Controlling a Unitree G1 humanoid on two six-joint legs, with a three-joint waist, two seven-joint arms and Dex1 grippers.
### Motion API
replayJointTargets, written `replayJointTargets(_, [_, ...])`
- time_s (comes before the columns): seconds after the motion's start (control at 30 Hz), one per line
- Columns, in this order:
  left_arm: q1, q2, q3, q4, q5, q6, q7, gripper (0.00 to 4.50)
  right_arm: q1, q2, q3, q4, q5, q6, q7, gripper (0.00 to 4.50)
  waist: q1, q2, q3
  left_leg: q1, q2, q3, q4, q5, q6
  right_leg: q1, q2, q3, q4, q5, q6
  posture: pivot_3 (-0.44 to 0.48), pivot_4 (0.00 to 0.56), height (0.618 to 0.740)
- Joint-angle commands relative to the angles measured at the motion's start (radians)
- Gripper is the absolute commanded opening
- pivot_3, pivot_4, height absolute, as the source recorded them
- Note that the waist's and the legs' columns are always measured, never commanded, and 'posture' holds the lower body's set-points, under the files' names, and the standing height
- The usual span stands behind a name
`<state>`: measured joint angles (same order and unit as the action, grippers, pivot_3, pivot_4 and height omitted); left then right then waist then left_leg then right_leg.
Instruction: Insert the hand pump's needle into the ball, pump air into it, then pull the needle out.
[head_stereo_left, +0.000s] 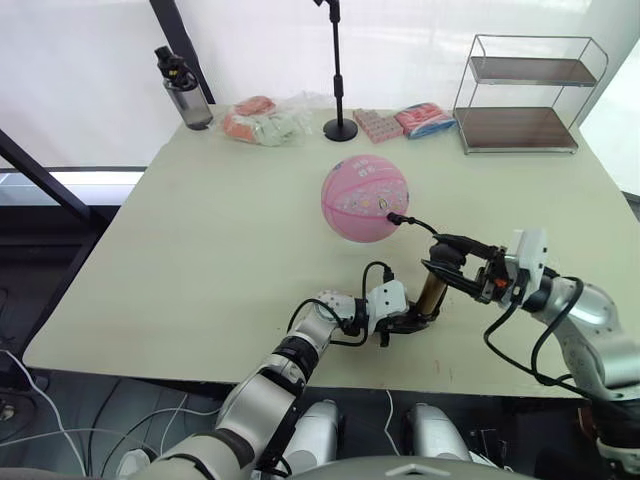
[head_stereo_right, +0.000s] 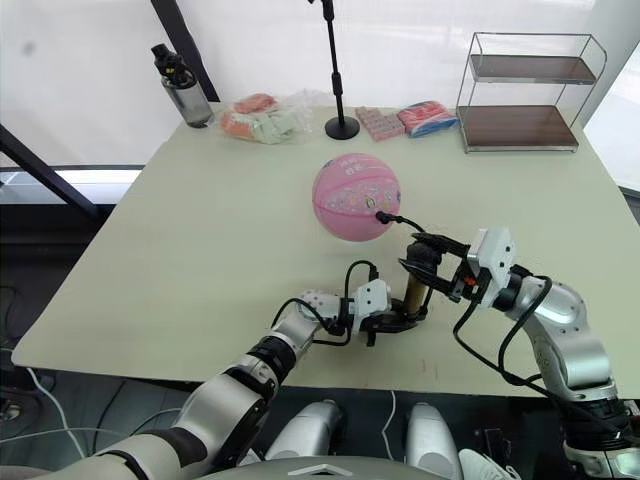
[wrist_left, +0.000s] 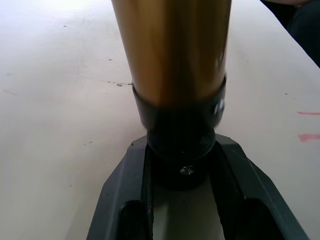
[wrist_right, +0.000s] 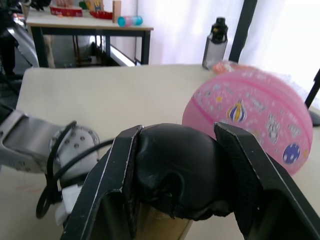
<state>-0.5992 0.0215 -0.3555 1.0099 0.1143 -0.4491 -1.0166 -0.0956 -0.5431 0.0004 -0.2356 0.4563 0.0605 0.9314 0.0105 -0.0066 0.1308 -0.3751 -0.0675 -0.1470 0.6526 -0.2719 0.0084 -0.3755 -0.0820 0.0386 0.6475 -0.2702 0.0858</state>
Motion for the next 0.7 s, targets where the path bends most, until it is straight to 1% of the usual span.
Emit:
replayJointTargets(0.03, [0.045,0.003,-0.032,0.057,0.040,0.030,-0.014,1.07,0.026,-0.004,0.028,0.036,-0.044,0.007,0.005,1.82,0.000,0.000,-0.001,0.000,0.000,0.000,0.000,0.000,0.000,0.000,0.000,0.000,0.000,0.000,0.000,0.000,0.150,0.740])
replayJointTargets(0.2, [0.045,0.005,-0.033,0.057,0.042,0.028,-0.012,1.07,0.003,-0.031,0.003,-0.011,-0.015,0.021,0.016,1.82,0.000,0.000,-0.001,0.000,0.000,0.000,0.000,0.000,0.000,0.000,0.000,0.000,0.000,0.000,0.000,0.000,0.150,0.740])
replayJointTargets(0.43, [0.046,0.006,-0.030,0.057,0.040,0.030,-0.016,1.07,-0.074,-0.113,-0.081,-0.132,0.113,0.140,0.027,1.82,0.002,0.001,0.000,-0.002,0.000,0.000,0.000,0.000,0.000,0.000,0.000,0.000,0.000,0.000,0.000,0.000,0.150,0.740])
replayJointTargets(0.53, [0.045,0.006,-0.031,0.058,0.040,0.030,-0.019,1.07,-0.133,-0.132,-0.142,-0.167,0.210,0.208,0.008,1.82,0.002,0.001,0.000,-0.002,0.000,0.000,0.000,0.000,0.000,-0.001,0.000,0.000,0.000,0.000,0.000,0.000,0.150,0.740])
replayJointTargets(0.7, [0.043,0.005,-0.030,0.060,0.041,0.030,-0.021,1.07,-0.234,-0.197,-0.227,-0.185,0.330,0.314,0.007,1.82,0.003,0.001,0.001,-0.003,0.000,-0.001,0.000,0.000,0.000,-0.001,-0.001,0.000,0.000,0.000,0.000,0.000,0.150,0.740])
